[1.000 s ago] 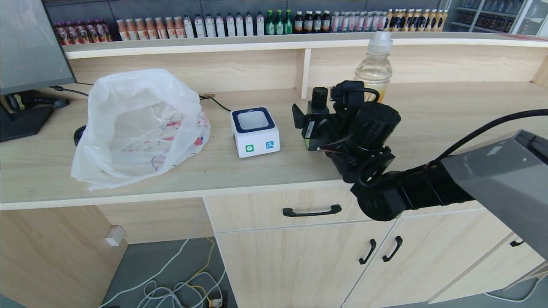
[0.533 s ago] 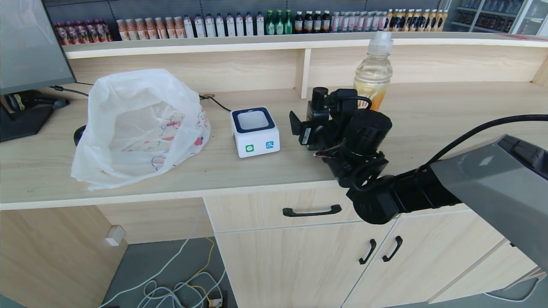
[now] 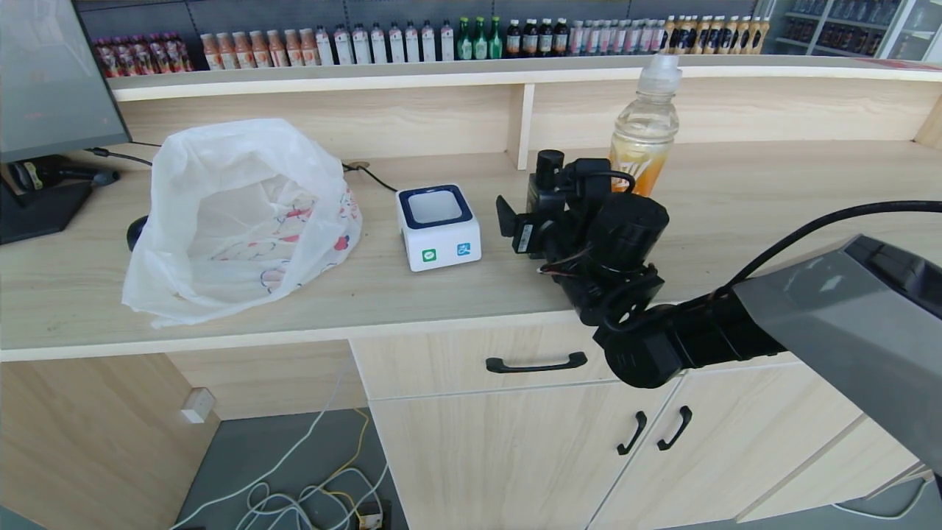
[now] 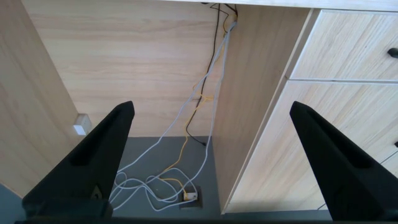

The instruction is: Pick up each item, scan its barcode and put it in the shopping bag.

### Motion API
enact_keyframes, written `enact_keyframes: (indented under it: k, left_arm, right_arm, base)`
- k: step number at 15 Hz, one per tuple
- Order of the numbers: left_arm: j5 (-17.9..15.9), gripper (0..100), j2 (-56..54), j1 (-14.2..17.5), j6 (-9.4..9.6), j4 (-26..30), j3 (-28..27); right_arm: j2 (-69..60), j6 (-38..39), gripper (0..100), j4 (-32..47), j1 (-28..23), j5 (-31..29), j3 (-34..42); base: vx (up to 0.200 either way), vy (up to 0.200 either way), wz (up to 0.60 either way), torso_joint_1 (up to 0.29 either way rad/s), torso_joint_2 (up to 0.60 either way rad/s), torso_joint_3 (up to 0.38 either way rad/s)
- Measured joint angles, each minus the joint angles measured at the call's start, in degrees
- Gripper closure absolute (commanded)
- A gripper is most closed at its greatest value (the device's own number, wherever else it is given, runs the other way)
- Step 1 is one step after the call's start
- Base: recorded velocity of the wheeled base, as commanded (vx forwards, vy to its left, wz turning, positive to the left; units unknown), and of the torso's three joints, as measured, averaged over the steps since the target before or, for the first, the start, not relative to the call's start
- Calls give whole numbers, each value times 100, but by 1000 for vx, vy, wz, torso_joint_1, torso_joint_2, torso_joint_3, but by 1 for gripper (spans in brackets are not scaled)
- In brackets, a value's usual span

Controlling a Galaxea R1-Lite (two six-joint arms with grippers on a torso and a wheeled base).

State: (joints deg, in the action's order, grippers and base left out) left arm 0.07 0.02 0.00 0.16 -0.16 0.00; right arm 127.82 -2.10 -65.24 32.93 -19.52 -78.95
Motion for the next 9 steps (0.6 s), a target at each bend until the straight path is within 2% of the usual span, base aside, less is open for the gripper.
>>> enact_keyframes:
  k: [3,4,9]
  left_arm:
    - [0,0,0,0,0,2,0]
    - [-2,0,0,0,0,0,0]
    - [0,0,0,0,2,0,0]
  right_arm:
    - [35,0,0,-20,1,0,1]
    - [44,0,100,-20,6,0,1]
    - [63,84,100,-30,50,-65,-7]
  base:
    - [0,0,0,0,0,0]
    - [0,0,0,0,0,0]
    - [0,0,0,0,0,0]
